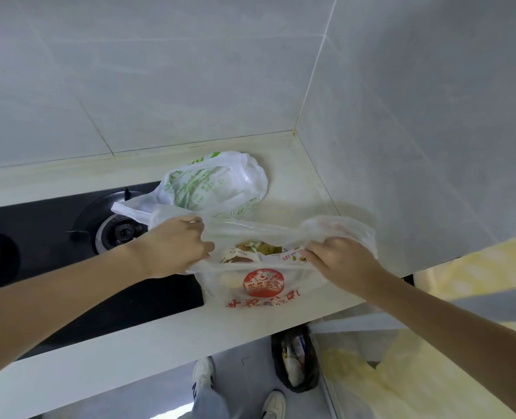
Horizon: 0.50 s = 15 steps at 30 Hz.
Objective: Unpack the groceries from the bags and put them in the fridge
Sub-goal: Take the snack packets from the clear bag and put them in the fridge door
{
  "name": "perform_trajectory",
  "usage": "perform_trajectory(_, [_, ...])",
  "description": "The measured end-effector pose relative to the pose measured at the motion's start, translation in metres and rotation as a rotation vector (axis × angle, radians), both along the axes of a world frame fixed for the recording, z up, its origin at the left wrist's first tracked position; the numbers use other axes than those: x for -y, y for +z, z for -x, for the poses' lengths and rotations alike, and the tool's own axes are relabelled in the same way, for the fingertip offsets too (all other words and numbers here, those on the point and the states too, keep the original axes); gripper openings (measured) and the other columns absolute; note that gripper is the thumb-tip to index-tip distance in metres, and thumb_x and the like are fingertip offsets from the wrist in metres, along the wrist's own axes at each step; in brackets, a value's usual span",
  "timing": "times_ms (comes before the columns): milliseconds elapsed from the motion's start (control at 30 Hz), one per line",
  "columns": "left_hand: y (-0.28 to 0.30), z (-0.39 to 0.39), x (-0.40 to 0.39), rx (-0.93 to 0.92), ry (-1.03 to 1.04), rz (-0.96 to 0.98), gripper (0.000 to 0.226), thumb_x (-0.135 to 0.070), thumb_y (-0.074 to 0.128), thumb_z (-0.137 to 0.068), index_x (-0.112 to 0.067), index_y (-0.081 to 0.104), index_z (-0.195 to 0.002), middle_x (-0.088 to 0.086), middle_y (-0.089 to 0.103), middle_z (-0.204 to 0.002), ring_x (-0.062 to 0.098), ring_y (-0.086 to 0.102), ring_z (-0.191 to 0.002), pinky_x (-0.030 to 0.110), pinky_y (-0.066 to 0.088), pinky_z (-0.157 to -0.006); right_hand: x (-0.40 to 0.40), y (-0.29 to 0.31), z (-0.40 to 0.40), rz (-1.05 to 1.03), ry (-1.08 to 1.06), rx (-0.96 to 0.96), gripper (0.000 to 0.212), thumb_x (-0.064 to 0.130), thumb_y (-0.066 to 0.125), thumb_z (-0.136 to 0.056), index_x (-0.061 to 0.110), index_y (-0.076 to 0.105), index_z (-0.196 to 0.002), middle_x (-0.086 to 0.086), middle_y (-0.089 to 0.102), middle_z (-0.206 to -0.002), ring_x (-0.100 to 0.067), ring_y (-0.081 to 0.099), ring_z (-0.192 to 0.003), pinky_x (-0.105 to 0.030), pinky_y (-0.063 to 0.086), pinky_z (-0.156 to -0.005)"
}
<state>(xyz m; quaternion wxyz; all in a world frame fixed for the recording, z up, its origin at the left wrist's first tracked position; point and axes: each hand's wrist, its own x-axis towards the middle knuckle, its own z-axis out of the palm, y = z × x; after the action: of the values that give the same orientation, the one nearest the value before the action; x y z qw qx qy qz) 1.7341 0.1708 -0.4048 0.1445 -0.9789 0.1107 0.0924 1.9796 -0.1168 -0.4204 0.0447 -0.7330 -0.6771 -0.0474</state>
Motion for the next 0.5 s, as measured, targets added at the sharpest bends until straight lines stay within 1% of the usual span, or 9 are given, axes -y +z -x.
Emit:
perform_trajectory(33, [0.003, 0.002, 0.002, 0.040, -0.018, 0.019, 0.011, -0.021, 0.073, -0.077, -0.021, 0.068, -0.087, -0.003, 0.061, -0.060, 0.024, 0.060, -0.070, 0.028, 0.034, -0.084, 0.008, -0.001, -0.001, -0.051, 0.044, 0.032, 0.010, 0.022, 0.067, -0.100, 0.016, 0.072, -0.093, 0.004, 0.067, -0.063, -0.017, 0.064, -0.052, -0.043, 0.061, -0.079])
perform_trajectory(67, [0.002, 0.004, 0.004, 0.067, -0.059, 0.039, 0.026, -0.008, 0.077, -0.066, -0.020, 0.066, -0.085, -0.004, 0.059, -0.056, 0.024, 0.057, -0.065, 0.028, 0.034, -0.081, 0.016, -0.003, -0.003, -0.059, 0.093, 0.046, 0.003, 0.015, 0.072, -0.094, 0.016, 0.071, -0.097, 0.004, 0.066, -0.065, -0.017, 0.063, -0.052, -0.041, 0.062, -0.061])
perform_trajectory(133, [0.001, 0.012, 0.009, 0.119, -0.112, 0.075, 0.036, 0.005, 0.070, -0.064, -0.019, 0.062, -0.089, -0.004, 0.057, -0.057, 0.024, 0.055, -0.065, 0.028, 0.038, -0.084, 0.033, -0.007, -0.004, -0.032, 0.207, 0.078, 0.030, 0.007, 0.077, -0.086, 0.018, 0.069, -0.113, 0.006, 0.062, -0.069, -0.012, 0.058, -0.054, -0.030, 0.054, -0.044])
perform_trajectory(200, [-0.004, 0.019, 0.008, 0.164, -0.137, 0.109, 0.034, 0.008, 0.064, -0.072, -0.018, 0.062, -0.094, -0.003, 0.057, -0.062, 0.024, 0.056, -0.068, 0.030, 0.045, -0.089, 0.046, -0.003, -0.004, 0.008, 0.280, 0.150, 0.056, 0.003, 0.079, -0.078, 0.018, 0.062, -0.129, 0.006, 0.067, -0.087, -0.009, 0.063, -0.065, -0.022, 0.053, -0.044])
perform_trajectory(267, [-0.007, 0.021, 0.005, 0.185, -0.123, 0.106, 0.027, 0.003, 0.065, -0.080, -0.017, 0.064, -0.096, -0.002, 0.058, -0.065, 0.026, 0.058, -0.074, 0.034, 0.049, -0.091, 0.054, 0.004, -0.002, 0.003, 0.332, 0.185, 0.076, -0.001, 0.081, -0.071, 0.015, 0.053, -0.139, 0.001, 0.070, -0.117, -0.010, 0.070, -0.078, -0.020, 0.056, -0.050])
perform_trajectory(333, [-0.011, 0.022, 0.002, 0.209, -0.100, 0.123, 0.010, -0.010, 0.068, -0.090, -0.018, 0.065, -0.095, -0.001, 0.060, -0.067, 0.027, 0.060, -0.077, 0.037, 0.050, -0.091, 0.059, 0.006, 0.000, 0.015, 0.411, 0.170, 0.084, -0.005, 0.081, -0.065, 0.013, 0.050, -0.141, -0.002, 0.066, -0.130, -0.013, 0.069, -0.072, -0.024, 0.059, -0.057])
perform_trajectory(367, [-0.012, 0.022, 0.003, 0.224, -0.086, 0.142, 0.003, -0.019, 0.067, -0.094, -0.017, 0.065, -0.094, -0.001, 0.060, -0.067, 0.027, 0.060, -0.077, 0.037, 0.050, -0.089, 0.061, 0.004, 0.001, 0.028, 0.472, 0.165, 0.083, -0.004, 0.080, -0.065, 0.013, 0.051, -0.141, -0.002, 0.064, -0.132, -0.012, 0.066, -0.067, -0.025, 0.058, -0.059])
perform_trajectory(433, [-0.013, 0.020, 0.004, 0.233, -0.055, 0.162, 0.016, -0.031, 0.066, -0.098, -0.017, 0.064, -0.092, -0.001, 0.060, -0.067, 0.026, 0.059, -0.076, 0.036, 0.049, -0.085, 0.067, -0.001, 0.006, 0.039, 0.561, 0.179, 0.069, 0.000, 0.074, -0.073, 0.014, 0.054, -0.138, 0.000, 0.063, -0.131, -0.009, 0.061, -0.061, -0.023, 0.055, -0.057])
perform_trajectory(500, [-0.016, 0.019, 0.003, 0.244, -0.024, 0.175, 0.021, -0.036, 0.067, -0.097, -0.016, 0.064, -0.093, -0.001, 0.060, -0.068, 0.025, 0.058, -0.075, 0.037, 0.050, -0.081, 0.072, -0.002, 0.006, 0.000, 0.529, 0.161, 0.054, -0.002, 0.060, -0.083, 0.013, 0.056, -0.135, 0.000, 0.070, -0.122, -0.009, 0.060, -0.058, -0.024, 0.054, -0.055])
